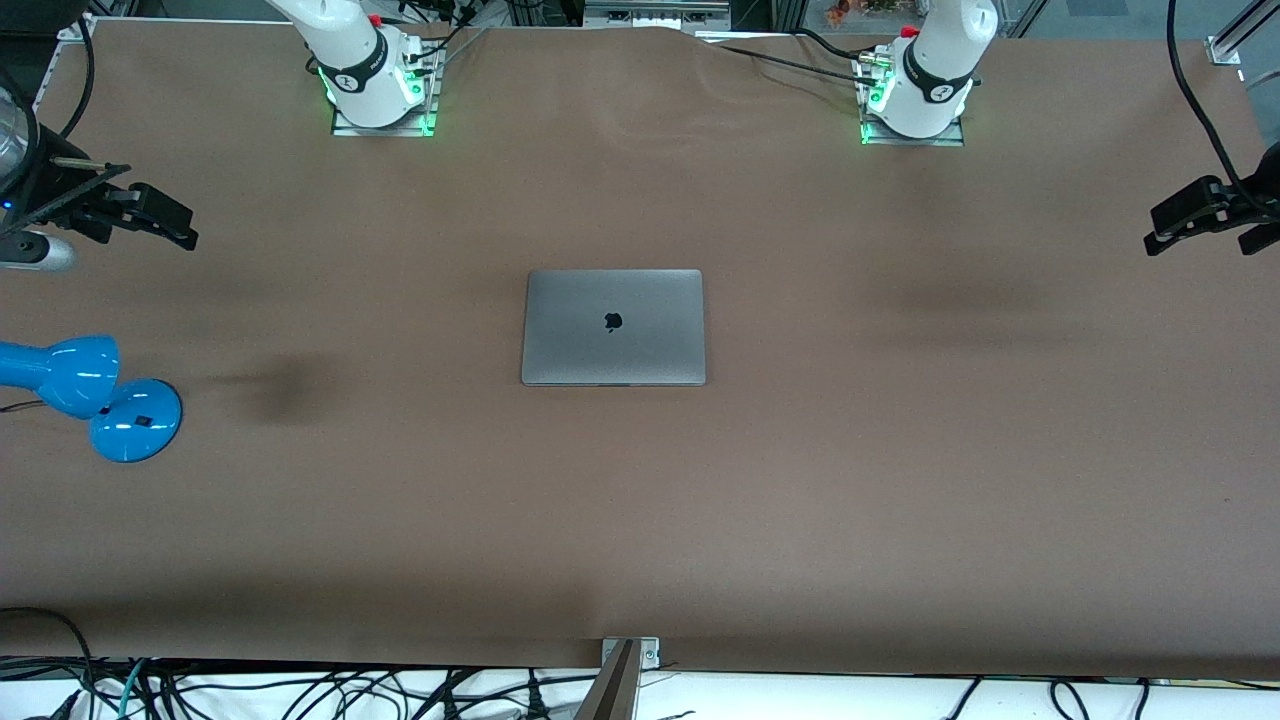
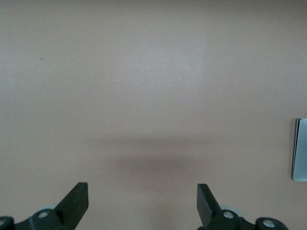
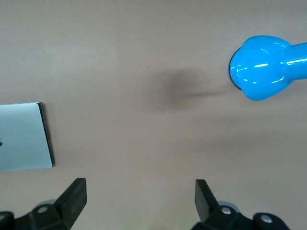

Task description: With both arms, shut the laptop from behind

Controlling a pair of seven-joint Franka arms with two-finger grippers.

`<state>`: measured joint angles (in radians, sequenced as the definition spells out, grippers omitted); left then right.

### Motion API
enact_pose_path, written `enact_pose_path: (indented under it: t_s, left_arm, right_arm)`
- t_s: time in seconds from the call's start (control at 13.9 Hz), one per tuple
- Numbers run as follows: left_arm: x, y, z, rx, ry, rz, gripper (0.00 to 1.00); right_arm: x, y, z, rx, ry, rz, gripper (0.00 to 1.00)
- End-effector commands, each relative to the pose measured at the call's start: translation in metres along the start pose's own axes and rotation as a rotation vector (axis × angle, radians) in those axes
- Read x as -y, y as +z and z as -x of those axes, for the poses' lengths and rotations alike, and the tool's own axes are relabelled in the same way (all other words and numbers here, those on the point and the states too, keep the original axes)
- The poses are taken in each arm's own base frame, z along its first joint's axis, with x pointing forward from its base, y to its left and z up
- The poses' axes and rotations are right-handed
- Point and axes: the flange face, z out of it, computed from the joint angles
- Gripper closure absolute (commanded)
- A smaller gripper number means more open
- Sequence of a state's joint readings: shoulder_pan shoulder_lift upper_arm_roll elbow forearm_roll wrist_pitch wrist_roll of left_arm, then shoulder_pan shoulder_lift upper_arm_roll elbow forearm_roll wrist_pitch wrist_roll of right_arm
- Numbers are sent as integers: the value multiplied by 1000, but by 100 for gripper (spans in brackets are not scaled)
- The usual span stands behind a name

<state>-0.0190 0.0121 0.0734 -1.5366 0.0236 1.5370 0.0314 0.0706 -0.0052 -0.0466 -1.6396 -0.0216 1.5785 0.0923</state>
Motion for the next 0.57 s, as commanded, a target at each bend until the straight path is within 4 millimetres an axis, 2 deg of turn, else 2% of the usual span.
enact_pose_path:
  t_s: [0.0, 0.5]
  left_arm:
    - [-8, -5, 1, 17, 38, 5, 0]
    - [-22, -2, 3, 42, 4, -22, 0]
  right_arm:
    - [0, -2, 0, 1, 3, -16, 0]
    - [0, -1, 0, 1, 1, -15, 0]
